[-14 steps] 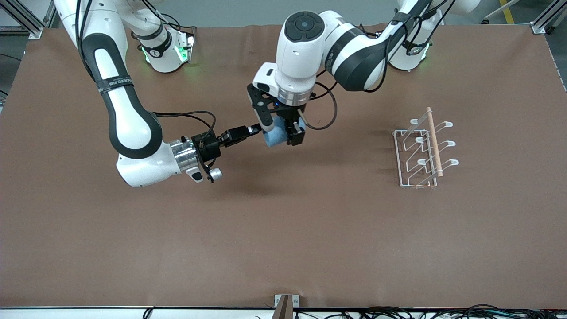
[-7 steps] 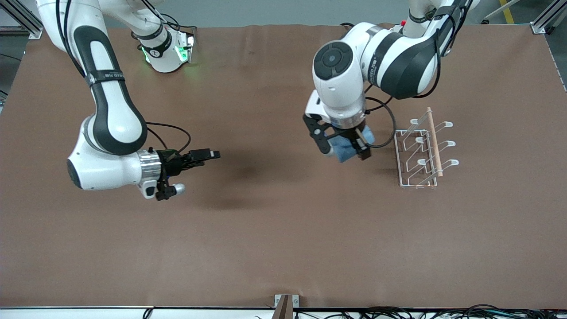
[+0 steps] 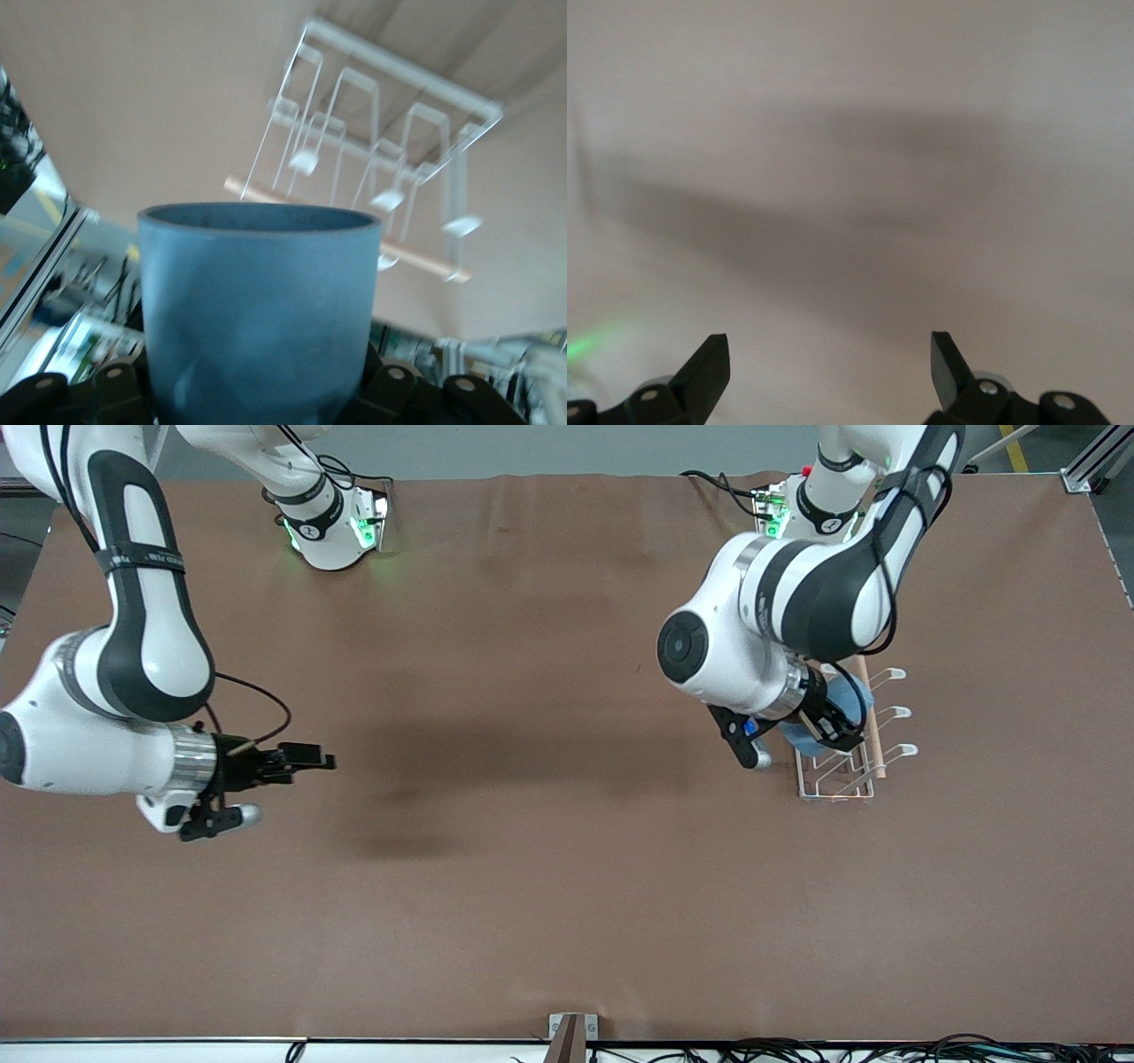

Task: Hang cup on cup holder
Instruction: 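Carry the cup with the left gripper while the right gripper withdraws, then lower the cup onto a rack hook with the left gripper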

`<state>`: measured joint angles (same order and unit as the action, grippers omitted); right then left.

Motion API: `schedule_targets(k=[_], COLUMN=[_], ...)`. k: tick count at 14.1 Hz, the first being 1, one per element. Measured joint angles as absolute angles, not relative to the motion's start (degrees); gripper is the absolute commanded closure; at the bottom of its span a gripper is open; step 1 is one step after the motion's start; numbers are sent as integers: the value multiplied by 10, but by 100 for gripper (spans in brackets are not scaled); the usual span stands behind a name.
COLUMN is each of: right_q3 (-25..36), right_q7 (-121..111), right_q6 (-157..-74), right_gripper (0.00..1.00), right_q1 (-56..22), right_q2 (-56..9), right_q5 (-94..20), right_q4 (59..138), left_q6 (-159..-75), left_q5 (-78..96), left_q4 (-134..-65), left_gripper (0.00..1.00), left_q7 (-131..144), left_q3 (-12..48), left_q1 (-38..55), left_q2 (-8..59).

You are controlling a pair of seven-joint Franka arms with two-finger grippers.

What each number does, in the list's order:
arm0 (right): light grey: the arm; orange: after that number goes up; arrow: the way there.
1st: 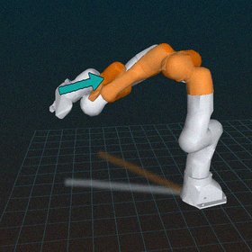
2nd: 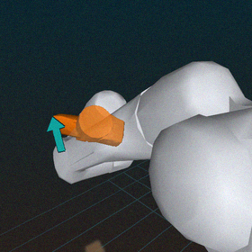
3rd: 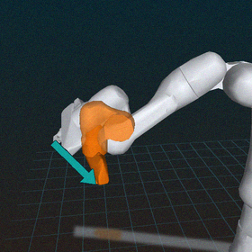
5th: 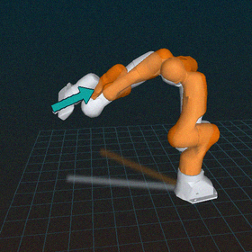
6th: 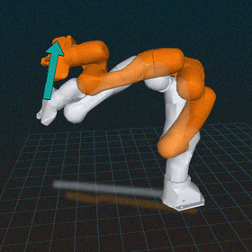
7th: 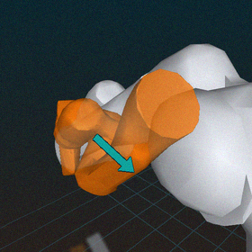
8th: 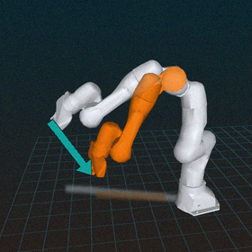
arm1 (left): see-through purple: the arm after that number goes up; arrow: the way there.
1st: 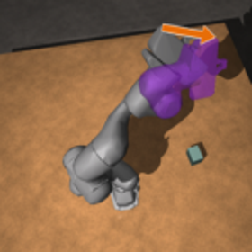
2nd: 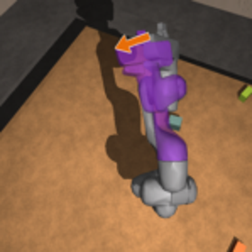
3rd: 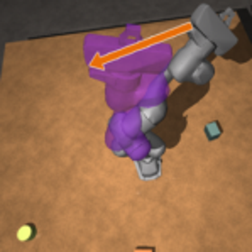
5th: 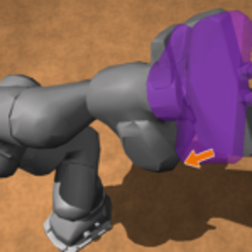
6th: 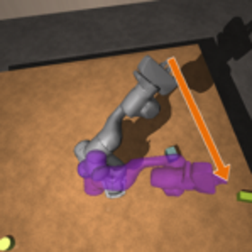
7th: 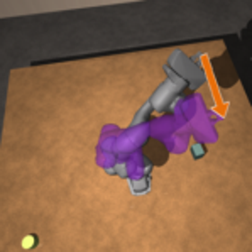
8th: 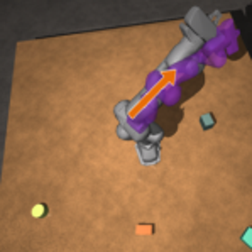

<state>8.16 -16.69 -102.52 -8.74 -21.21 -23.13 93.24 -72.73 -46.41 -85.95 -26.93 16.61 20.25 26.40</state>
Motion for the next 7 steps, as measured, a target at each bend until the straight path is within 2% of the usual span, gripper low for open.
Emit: schedule_targets(k=[3,7], right_q3=[82,82], right_q7=[-167,-166], right_q6=[-1025,-1007], right_gripper=[0,0], right_q1=[-63,-56], right_q2=[-177,-135], right_q5=[-147,-62], right_q4=[920,892], left_q6=[-694,-692], left_q5=[-547,-589], left_q4=[-878,-879], left_gripper=[70,70], left_q7=[-330,-408], left_q3=[166,165], left_q1=[202,194], left_q2=[302,344])
